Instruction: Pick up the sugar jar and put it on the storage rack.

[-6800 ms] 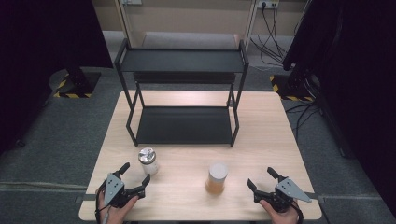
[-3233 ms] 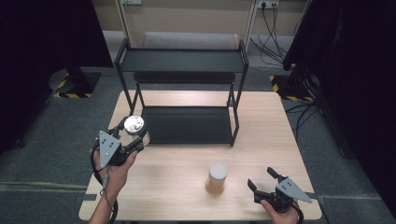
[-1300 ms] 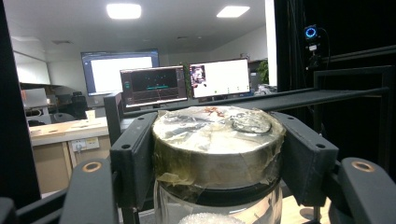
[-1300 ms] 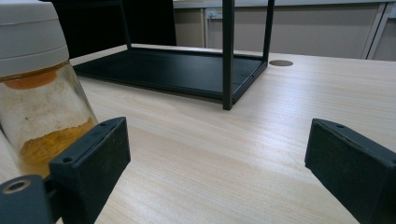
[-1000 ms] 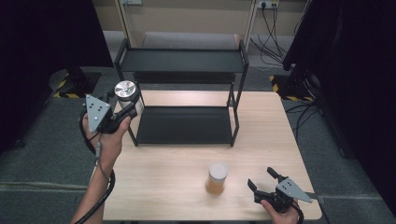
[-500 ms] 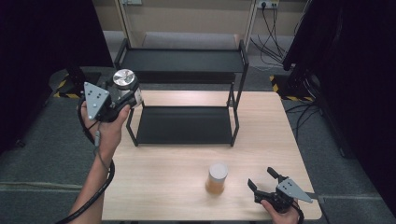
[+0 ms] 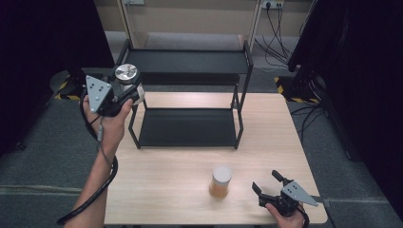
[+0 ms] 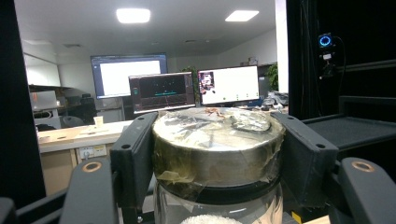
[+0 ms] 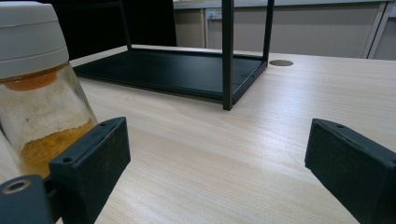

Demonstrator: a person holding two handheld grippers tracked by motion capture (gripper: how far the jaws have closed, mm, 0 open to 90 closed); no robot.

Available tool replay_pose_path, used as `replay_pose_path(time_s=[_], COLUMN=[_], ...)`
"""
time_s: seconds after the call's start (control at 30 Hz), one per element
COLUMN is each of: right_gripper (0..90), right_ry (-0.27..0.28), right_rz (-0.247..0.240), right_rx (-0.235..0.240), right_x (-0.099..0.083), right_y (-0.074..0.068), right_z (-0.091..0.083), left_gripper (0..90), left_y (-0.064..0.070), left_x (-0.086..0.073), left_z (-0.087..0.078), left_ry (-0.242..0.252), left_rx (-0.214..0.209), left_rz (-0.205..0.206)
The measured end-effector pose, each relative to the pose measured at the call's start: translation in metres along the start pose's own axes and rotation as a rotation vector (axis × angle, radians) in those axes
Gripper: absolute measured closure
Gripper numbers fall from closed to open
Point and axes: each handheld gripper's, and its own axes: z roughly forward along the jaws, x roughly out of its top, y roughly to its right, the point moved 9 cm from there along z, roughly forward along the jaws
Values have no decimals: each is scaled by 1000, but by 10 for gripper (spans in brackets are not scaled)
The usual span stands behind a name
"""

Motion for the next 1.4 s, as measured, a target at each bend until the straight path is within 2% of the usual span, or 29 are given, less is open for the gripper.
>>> replay_pose_path(time_s=[0.77, 1.4], right_gripper=[71, 70], right_ry=[2, 2], right_rz=[2, 1], right_rx=[1, 4], right_x=[0, 0], right_y=[0, 1], right_z=[0, 0], left_gripper=[347, 347], left_y=[-5, -7], left_x=[19, 37], left_z=[26, 40], left_ry=[8, 19], left_rx=[36, 46], left_rz=[-21, 1])
